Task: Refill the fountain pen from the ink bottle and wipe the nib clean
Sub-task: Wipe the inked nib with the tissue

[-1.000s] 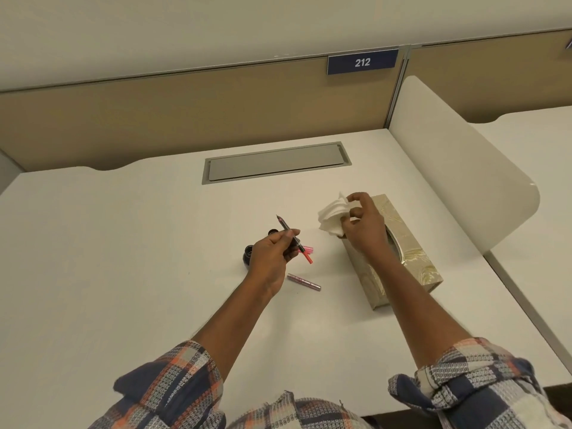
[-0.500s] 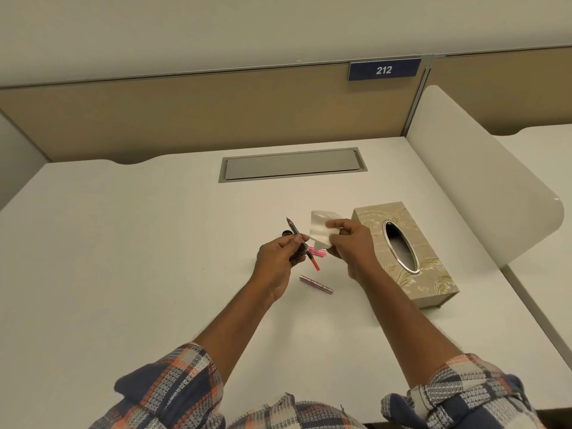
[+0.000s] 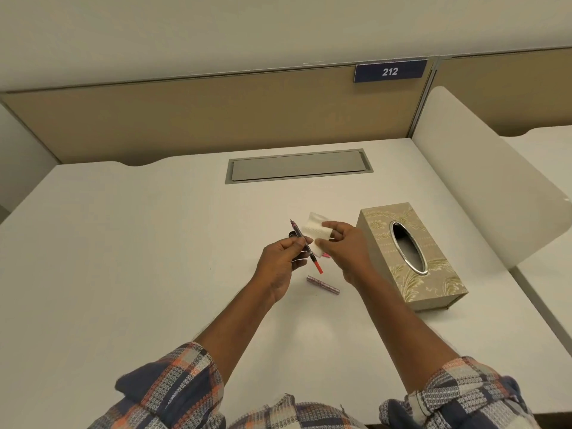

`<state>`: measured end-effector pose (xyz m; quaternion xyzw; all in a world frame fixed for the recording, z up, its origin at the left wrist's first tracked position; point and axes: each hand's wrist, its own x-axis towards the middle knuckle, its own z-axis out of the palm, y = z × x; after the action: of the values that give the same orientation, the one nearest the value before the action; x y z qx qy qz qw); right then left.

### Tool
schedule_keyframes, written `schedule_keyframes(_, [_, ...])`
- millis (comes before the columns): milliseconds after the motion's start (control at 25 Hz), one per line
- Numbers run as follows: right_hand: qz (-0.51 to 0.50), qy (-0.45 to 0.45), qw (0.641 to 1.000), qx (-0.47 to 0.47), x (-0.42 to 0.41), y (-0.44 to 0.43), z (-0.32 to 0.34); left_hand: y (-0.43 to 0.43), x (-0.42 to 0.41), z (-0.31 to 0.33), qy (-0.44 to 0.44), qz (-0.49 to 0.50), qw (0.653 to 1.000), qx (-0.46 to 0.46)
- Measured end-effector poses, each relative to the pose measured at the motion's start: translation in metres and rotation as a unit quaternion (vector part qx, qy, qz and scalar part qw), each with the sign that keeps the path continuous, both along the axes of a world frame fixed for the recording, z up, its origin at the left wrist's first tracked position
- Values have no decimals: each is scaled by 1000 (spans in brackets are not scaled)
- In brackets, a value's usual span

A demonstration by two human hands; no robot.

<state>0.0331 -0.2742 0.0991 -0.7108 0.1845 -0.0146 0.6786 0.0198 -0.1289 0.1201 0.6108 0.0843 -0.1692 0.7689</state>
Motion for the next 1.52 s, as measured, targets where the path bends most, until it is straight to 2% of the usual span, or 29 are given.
schedule_keyframes(320, [-2, -14, 1000, -10, 2, 6, 7, 5, 2, -1, 2, 6, 1000, -7])
schedule_keyframes(560, [-19, -13, 993, -118, 5, 8, 3, 6, 3, -1, -8, 8, 1000, -10])
schedule_keyframes(680, [10, -16, 989, -147, 6, 9, 6, 6, 4, -1, -11, 3, 1000, -10])
schedule_keyframes(840, [29, -4, 993, -116, 6, 12, 5, 6, 5, 0, -14, -3, 1000, -7])
schedule_keyframes(920, [53, 5, 987, -153, 4, 14, 4, 7, 5, -1, -15, -6, 1000, -2])
schedule_keyframes(1000, [59, -4, 990, -131, 3, 16, 4, 8, 5, -3, -15, -5, 1000, 2])
schedule_keyframes(1080, [53, 0, 997, -60, 2, 15, 6, 9, 6, -4, -17, 7, 1000, 3])
schedule_keyframes(1200, [98, 31, 993, -57, 4, 8, 8, 11, 9, -4, -27, 19, 999, 0])
schedule_keyframes(1400, [143, 82, 986, 29, 1, 4, 13, 12, 8, -3, -41, 0, 999, 35])
schedule_keyframes(1520, [158, 83, 984, 9, -1, 5, 12, 13, 7, 0, -56, -15, 995, 77])
